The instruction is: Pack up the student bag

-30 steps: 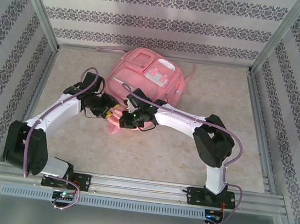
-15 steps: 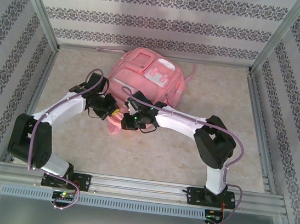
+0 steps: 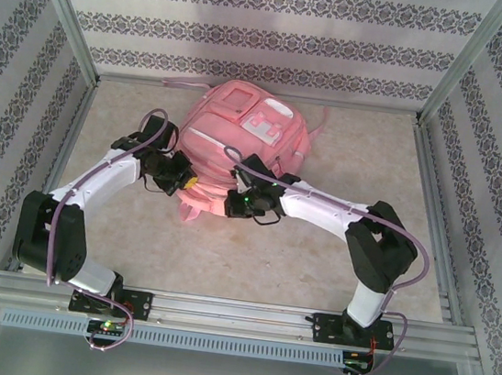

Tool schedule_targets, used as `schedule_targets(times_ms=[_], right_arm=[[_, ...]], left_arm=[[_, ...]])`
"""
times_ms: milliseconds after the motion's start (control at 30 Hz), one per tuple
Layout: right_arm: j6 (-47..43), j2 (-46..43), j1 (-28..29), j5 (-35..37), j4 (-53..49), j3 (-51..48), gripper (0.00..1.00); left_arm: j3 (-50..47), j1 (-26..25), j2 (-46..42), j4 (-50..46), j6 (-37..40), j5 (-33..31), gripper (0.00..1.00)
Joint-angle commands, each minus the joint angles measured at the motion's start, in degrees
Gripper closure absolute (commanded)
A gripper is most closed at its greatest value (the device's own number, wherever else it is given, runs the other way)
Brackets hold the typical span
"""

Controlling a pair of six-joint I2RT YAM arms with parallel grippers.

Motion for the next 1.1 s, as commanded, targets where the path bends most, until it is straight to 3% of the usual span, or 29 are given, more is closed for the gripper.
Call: schedule_targets(times_ms=[0, 567, 900, 1067], right_arm=[[-1.5, -2.2, -2.4, 2.2, -3.1, -2.8, 1.0], [-3.9, 0.1, -15.6, 3.6, -2.5, -5.2, 1.0], [-5.3, 2.2, -18.6, 5.9, -4.5, -2.9, 0.85], [-5.6, -0.9, -18.1, 8.2, -6.7, -3.0, 0.64]], left_arm=[[1.5, 1.7, -2.4, -1.5, 1.5, -3.1, 1.0], [0.9, 1.9, -3.1, -2.3, 3.0, -2.0, 1.0], [0.8, 1.7, -2.9, -0.8, 4.3, -0.3, 1.0], [1.5, 0.6, -2.8, -0.5, 5.9, 0.4, 1.0]])
